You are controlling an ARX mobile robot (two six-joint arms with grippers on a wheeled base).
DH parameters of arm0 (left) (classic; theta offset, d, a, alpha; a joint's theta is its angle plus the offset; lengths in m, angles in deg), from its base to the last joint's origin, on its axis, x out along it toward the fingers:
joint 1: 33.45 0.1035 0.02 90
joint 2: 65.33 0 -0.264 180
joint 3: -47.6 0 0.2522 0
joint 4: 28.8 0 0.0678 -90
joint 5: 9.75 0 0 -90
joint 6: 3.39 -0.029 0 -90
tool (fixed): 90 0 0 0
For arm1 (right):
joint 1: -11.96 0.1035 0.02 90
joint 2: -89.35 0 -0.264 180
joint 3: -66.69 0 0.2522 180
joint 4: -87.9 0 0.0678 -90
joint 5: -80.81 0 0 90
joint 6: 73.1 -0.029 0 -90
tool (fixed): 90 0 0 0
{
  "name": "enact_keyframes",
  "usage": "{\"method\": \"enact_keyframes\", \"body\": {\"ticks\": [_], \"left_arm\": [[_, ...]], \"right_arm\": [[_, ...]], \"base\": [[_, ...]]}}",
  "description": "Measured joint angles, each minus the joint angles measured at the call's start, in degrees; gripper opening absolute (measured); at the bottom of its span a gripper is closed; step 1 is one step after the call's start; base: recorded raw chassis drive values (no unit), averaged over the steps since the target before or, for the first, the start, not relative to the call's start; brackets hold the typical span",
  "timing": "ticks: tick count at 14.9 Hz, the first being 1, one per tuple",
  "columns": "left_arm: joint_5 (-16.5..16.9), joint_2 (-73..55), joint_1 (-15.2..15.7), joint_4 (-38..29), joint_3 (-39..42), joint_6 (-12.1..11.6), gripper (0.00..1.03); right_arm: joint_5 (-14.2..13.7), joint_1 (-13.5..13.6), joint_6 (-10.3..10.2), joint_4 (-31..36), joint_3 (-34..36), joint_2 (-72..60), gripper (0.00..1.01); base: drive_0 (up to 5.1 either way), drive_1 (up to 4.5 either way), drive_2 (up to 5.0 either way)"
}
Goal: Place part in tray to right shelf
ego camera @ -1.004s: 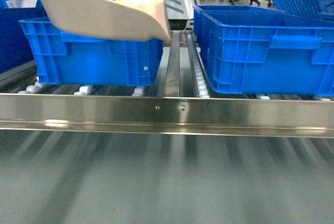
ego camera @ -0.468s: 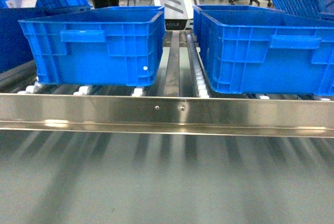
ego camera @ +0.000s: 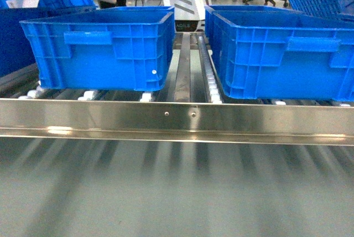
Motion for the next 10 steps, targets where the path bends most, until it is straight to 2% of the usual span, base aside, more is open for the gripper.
{"method": "enact_keyframes", "body": {"ticks": [2, 3, 4, 5, 6, 7, 8, 9, 10], "left_arm": [[0.6, 0.9, 0.0, -0.1, 1.5, 0.6, 0.12], [1.8, 2.6, -0.2, -0.3, 4.0, 1.9, 0.12], [4.9, 6.1, -0.6, -1.9, 9.6, 4.0, 0.12], [7.5, 11.8, -1.2, -5.2, 17.0, 5.0, 0.12], [8.7, 20.0, -2.3, -5.7, 26.2, 6.3, 0.12], [9.0, 29.7, -4.7, -7.6, 36.2, 4.9, 0.12], [13.6, 40.2, -7.3, -6.9, 46.5, 0.4, 0.12], [20.9, 50.4, -8.5, -9.7, 58.1, -5.5, 0.12], [23.6, 57.5, -8.5, -9.3, 66.0, -9.9, 0.12]], "right_arm": [[0.0, 0.0, 0.0, 0.0, 0.0, 0.0, 0.98], [0.0, 0.0, 0.0, 0.0, 0.0, 0.0, 0.98], [0.0, 0.0, 0.0, 0.0, 0.0, 0.0, 0.98], [0.0, 0.0, 0.0, 0.0, 0.0, 0.0, 0.98], [0.0, 0.0, 0.0, 0.0, 0.0, 0.0, 0.98], [0.0, 0.0, 0.0, 0.0, 0.0, 0.0, 0.98], [0.0, 0.0, 0.0, 0.0, 0.0, 0.0, 0.98], [0.0, 0.0, 0.0, 0.0, 0.0, 0.0, 0.98], [2.9, -1.0, -2.3, -12.2, -2.1, 2.5, 0.90]], "base": [[0.0, 0.00, 0.0], [0.0, 0.00, 0.0], [0.0, 0.00, 0.0], [0.0, 0.00, 0.0], [0.0, 0.00, 0.0], [0.0, 0.00, 0.0], [0.0, 0.00, 0.0], [0.0, 0.00, 0.0], [0.0, 0.00, 0.0]]}}
